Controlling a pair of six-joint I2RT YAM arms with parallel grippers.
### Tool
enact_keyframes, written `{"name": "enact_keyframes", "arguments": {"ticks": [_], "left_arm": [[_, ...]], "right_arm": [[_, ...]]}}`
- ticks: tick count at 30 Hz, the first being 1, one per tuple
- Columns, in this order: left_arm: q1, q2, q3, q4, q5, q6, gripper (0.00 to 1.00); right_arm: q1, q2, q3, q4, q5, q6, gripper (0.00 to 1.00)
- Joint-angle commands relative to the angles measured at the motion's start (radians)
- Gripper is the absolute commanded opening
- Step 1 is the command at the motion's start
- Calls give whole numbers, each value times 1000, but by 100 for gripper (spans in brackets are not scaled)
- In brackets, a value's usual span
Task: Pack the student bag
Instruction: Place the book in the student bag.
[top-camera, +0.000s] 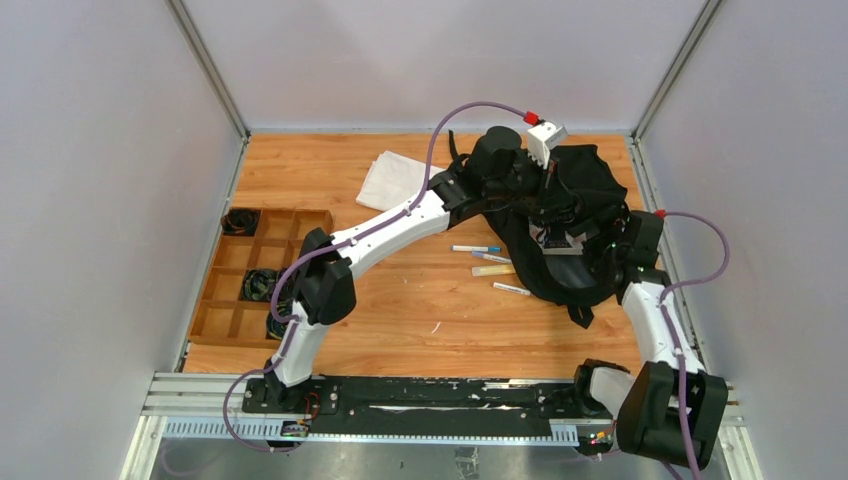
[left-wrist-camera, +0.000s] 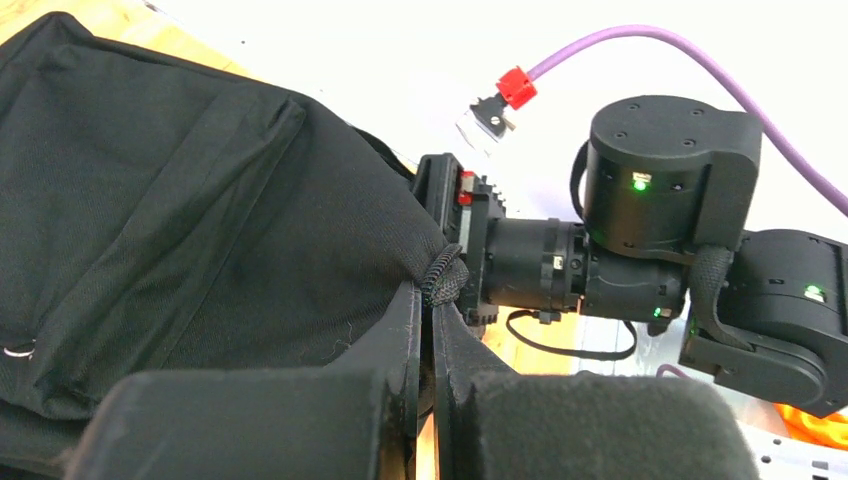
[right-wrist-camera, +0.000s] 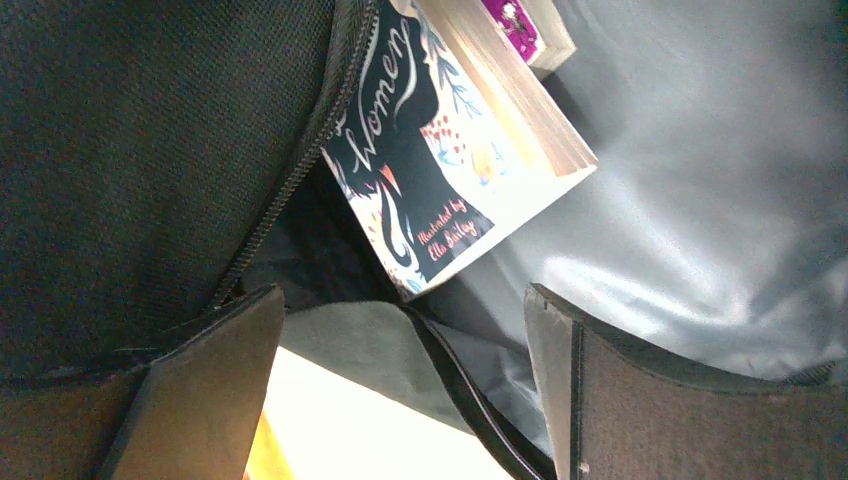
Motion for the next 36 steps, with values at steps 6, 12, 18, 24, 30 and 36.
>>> {"name": "enact_keyframes", "arguments": {"ticks": [6,12,18,24,30,36], "left_arm": [[-5,-60,13,90,34,-21,0],[-5,-49,14,101,52,-40,0],[-5,-47,12,92,60,-42,0],[-5,-49,9,79,66,-45,0],[-5,-42,-4,69,66,-50,0],[-5,-20,17,3,58,-35,46]], "right_arm": [[-18,-65,-80,-100,19,-77,5],[-15,60,-90,-15,-49,-74,0],[-2,196,-39,130,-49,-41,0],[30,381,109,220,-26,-13,0],[31,348,137,181,-72,-57,0],[25,36,67,-190,7,-234,17]]}}
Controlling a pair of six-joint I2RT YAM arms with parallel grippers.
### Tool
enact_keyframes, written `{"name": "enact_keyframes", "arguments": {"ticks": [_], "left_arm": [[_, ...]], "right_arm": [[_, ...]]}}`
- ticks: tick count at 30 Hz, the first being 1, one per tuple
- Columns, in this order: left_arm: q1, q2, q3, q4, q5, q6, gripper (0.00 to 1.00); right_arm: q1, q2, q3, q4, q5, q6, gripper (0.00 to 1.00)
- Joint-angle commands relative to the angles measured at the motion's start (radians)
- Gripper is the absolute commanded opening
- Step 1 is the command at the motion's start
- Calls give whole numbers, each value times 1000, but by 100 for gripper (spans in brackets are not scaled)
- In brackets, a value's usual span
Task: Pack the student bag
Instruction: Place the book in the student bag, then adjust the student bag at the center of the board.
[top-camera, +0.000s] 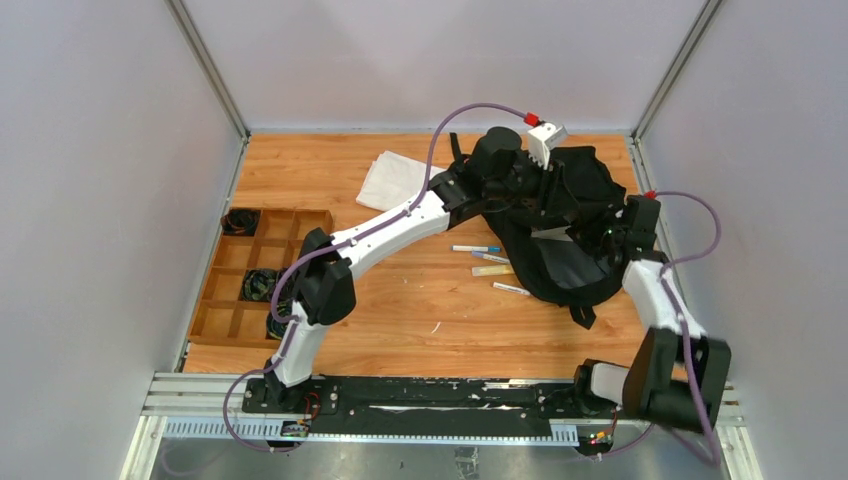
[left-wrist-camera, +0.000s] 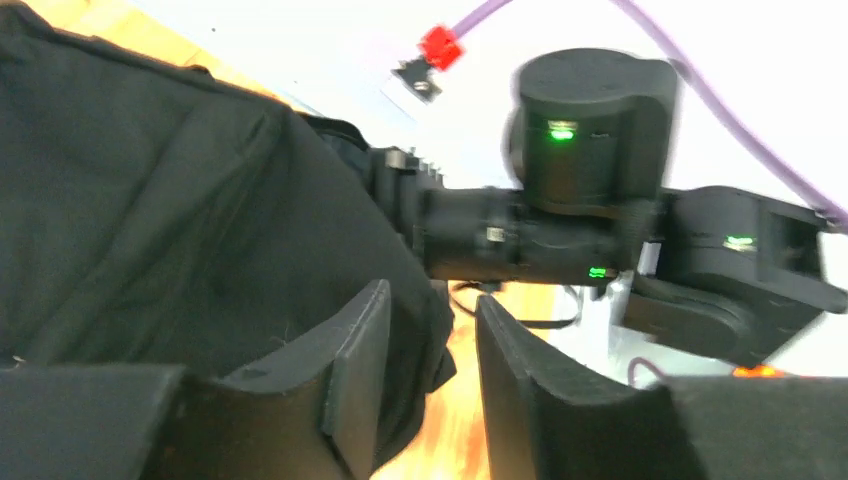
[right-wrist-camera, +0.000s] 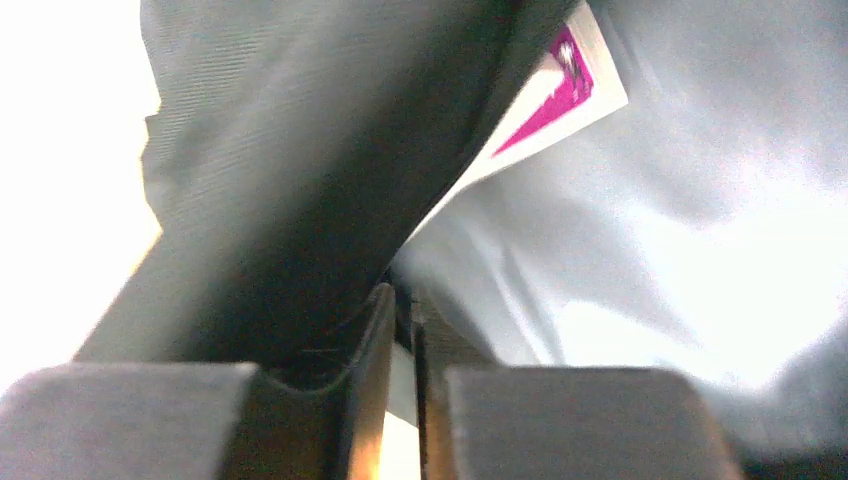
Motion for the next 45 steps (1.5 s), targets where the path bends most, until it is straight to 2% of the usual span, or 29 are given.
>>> {"name": "enact_keyframes", "arguments": {"ticks": [1,3,4,8,11,16,20,23,24,30,32,34,37,38,39,45], "left_arm": [[-5,-21,22,-8,28,2,61],[-5,-28,19,-37,-3,22,75],[-5,-36,15,-58,-29,36,78],[2,-111,-45,-125,-213,99,80],[32,-178,-147,-117,-272,69,78],[46,-243,-300,-152,-363,60,78],[46,-275,-418,-155,-394,19,81],[46,-299,-501,-138,-399,-9,81],[46,-308,-530,-130,-402,-18,81],[46,-365,-672,-53,-365,-95,81],[46,-375,-707,-28,-360,-114,81],[46,-380,-722,-24,-363,-118,81],[46,-382,-727,-36,-369,-109,80],[46,-383,-732,-36,-374,-109,80],[46,-383,-738,-35,-378,-108,80],[48,-362,-732,-37,-373,-107,80]], "right_arm": [[4,-235,-49,-315,85,-171,22],[-3,-358,-57,-450,150,-224,30],[-5,-417,-57,-505,185,-236,32],[-10,-625,-4,-671,384,-265,45],[-10,-644,69,-727,489,-295,52],[-23,-494,178,-716,544,-330,56],[-64,-313,270,-667,477,-391,71],[-114,-147,309,-669,290,-389,72],[-115,-109,309,-665,275,-390,72],[-132,32,255,-594,336,-406,73],[-133,56,234,-583,305,-407,69],[-133,58,197,-553,255,-416,57],[-133,48,148,-531,206,-428,15],[-133,37,123,-527,188,-430,6],[-133,21,102,-521,166,-429,0],[-109,-143,-62,-491,-20,-311,0]]}}
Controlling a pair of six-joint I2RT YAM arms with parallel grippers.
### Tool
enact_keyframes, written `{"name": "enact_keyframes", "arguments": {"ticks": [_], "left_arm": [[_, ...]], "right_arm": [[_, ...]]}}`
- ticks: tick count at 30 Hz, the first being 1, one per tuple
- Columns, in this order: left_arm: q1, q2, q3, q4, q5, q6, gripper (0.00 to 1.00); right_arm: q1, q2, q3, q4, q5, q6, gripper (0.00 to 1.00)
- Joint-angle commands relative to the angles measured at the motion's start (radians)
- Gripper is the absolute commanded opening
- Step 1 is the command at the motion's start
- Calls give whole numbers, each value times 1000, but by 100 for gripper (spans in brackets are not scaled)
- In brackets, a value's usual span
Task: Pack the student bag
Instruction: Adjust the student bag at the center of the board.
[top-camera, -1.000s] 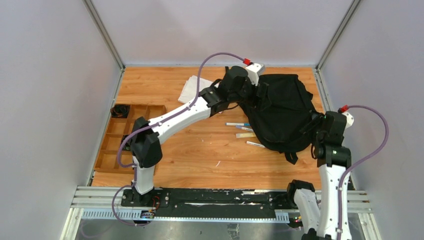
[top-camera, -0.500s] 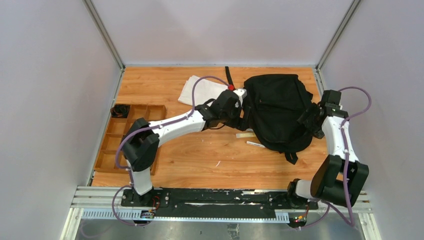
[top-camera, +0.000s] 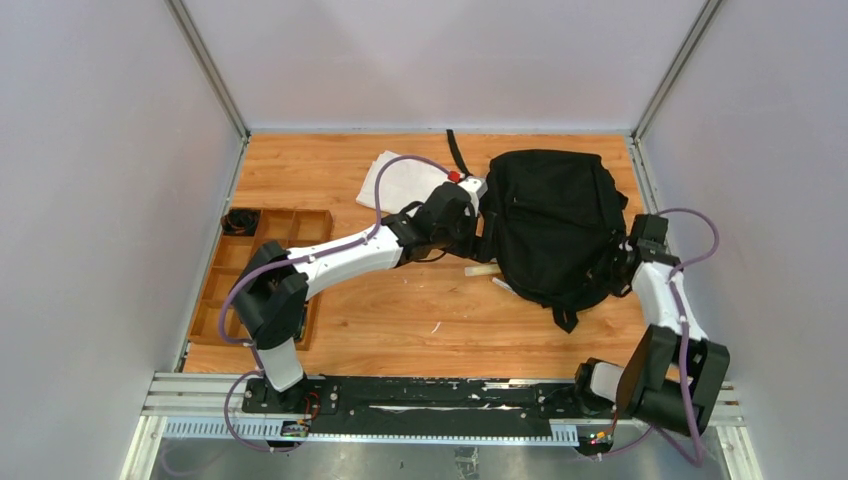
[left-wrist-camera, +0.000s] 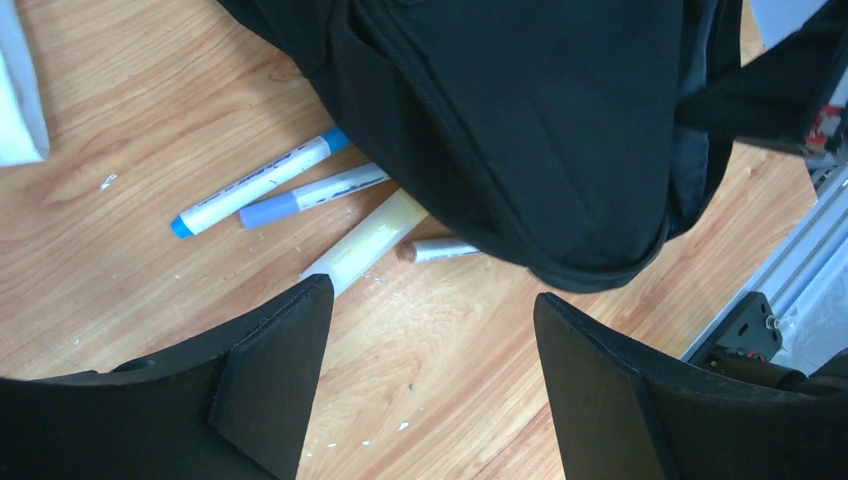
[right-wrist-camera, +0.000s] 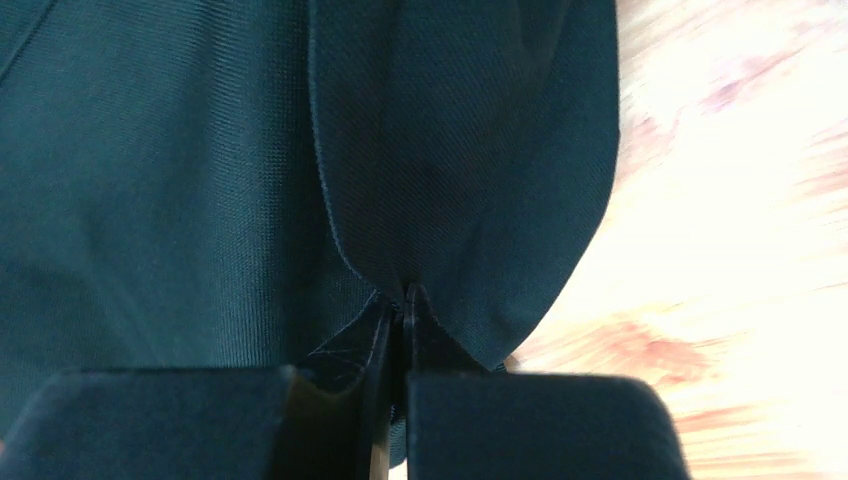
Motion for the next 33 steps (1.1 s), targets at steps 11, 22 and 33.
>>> {"name": "enact_keyframes", "arguments": {"ticks": [11,22,33], "left_arm": [[18,-68,-5,-30,-57,49,81],[-22,-76,31,-45,7,81,75],[-143,67,196,-68,41,166,72]], "right_arm": [[466,-427,-236,83,-99,515,25],[412,-515,65,-324,424,144,49],[147,-261,142,-118,-105,5,36]]}}
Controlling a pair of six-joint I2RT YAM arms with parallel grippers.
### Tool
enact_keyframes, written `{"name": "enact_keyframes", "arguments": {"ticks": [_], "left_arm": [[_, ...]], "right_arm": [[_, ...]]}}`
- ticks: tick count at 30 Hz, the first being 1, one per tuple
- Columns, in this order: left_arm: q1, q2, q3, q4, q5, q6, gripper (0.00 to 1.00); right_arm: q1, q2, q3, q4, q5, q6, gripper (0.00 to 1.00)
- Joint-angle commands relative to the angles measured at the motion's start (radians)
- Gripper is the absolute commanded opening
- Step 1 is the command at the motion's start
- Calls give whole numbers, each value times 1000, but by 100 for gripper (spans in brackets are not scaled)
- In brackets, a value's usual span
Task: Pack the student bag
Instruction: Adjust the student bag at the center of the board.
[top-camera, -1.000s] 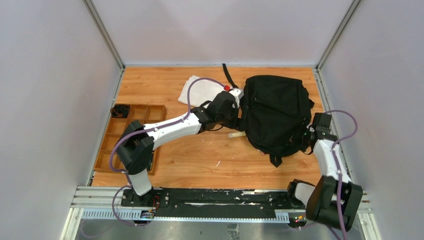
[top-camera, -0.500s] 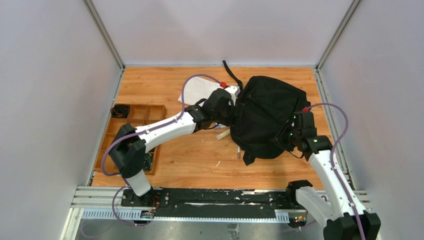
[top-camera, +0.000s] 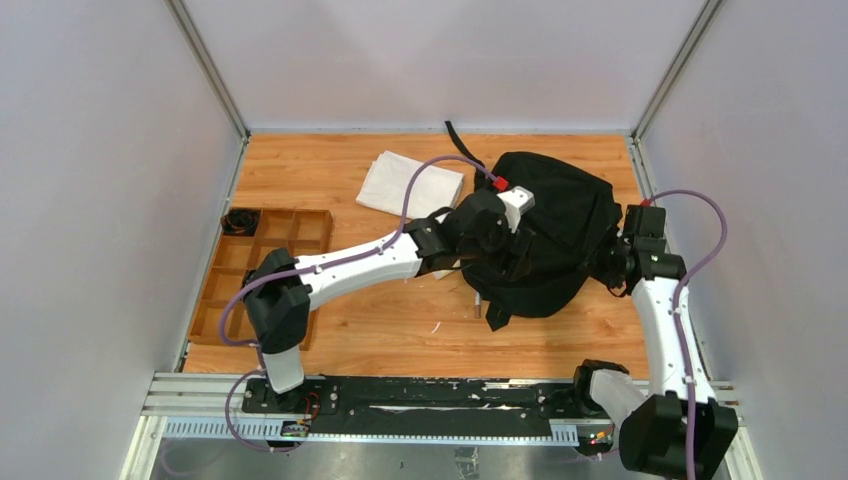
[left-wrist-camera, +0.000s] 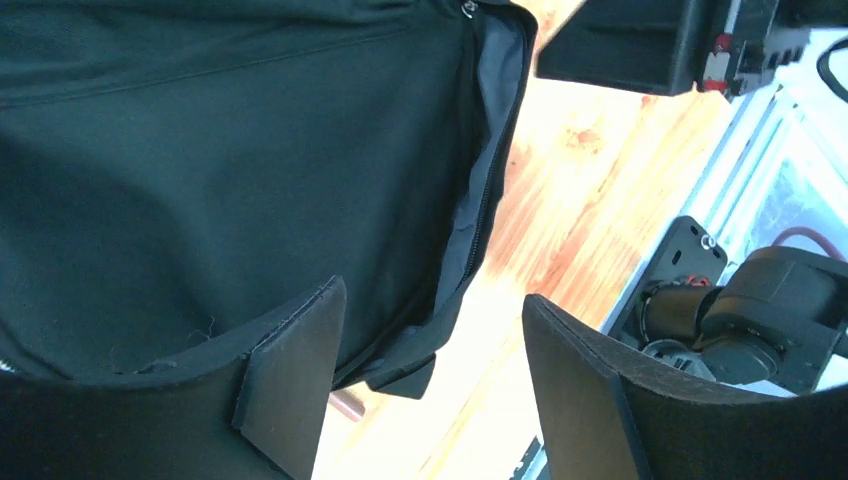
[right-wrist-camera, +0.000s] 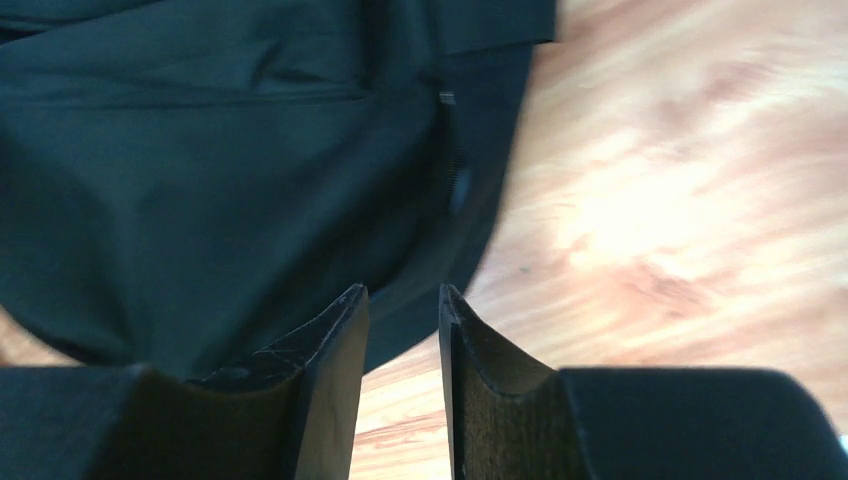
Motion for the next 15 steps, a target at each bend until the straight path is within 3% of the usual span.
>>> {"name": "enact_keyframes", "arguments": {"ticks": [1,5,15], "left_arm": [[1,52,30,15,27,41,71],[-5,128,117,-46,36,84,69],[-32,187,152,-57,16,144,71]], "right_arm": [[-18,47,48,108,-269,-48,36],[-18,83,-24,188,-302,-41,36],[-26,42,-219,126,-150,-12,38]]}}
